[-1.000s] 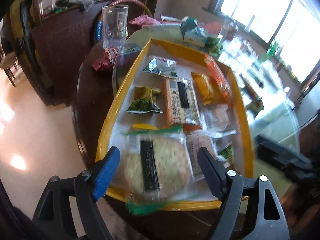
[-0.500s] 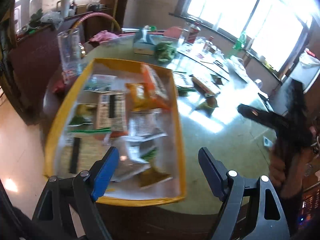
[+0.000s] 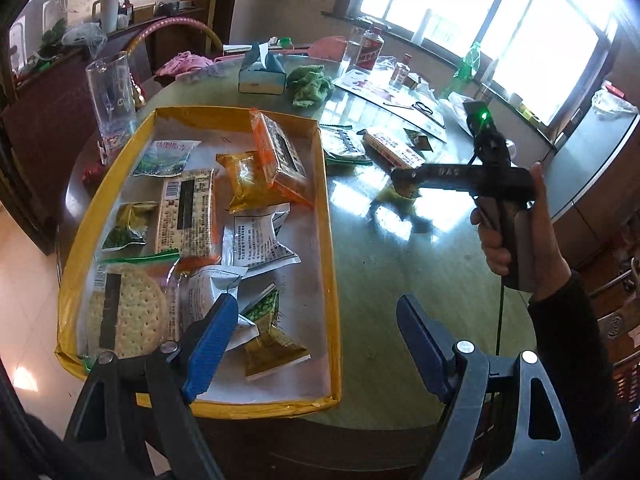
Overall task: Organize snacks
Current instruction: 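Withdraw both tools and grasp the green pea snack bag with the right tool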
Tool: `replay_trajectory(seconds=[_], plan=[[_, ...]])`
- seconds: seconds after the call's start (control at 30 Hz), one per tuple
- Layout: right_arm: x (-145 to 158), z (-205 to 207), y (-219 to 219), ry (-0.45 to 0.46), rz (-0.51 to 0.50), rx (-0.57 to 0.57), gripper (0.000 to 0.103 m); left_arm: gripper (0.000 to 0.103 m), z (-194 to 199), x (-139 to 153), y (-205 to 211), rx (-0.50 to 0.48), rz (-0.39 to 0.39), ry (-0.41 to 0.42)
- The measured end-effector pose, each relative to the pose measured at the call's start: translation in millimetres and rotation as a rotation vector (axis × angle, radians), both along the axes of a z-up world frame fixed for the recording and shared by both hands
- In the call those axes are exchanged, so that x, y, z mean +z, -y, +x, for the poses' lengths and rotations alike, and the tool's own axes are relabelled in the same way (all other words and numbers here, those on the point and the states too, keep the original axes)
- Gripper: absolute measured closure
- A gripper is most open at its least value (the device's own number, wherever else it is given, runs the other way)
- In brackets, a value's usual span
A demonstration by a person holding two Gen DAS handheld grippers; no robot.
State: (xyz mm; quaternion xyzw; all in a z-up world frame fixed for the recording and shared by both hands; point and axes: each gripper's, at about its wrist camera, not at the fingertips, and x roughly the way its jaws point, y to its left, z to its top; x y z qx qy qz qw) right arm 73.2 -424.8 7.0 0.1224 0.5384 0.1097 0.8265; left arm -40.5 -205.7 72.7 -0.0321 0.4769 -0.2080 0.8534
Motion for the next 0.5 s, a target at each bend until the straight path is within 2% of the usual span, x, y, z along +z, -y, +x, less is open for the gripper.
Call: replay_trajectory(seconds=[0.07,0.1,0.17,0.33,0.5], plan=[[-9,0,1,-0.011,-0.007,0.002,0.059,0.021,2,-1,1,-0.002,-0.007,-0.005],[-9,-2,1,0.002,-0.007,-0.002,0.063,0.021,3,-2,2,-0.003,-0.008,-0.01],[-10,-6,1,0.002,0.012,-0.015,0.066,0.021,6,-3,6,-0.015,-0.013,-0.014],[-8,-28,-8,0.003,-0.013,-0.043,0.068,0.021,9,-3,19,-0.036,-0.02,-0.028],[-3,-85,-9,-0.005,-0.083,-0.123,0.069,0.021,19,7,46,-0.067,-0.052,-0.037]])
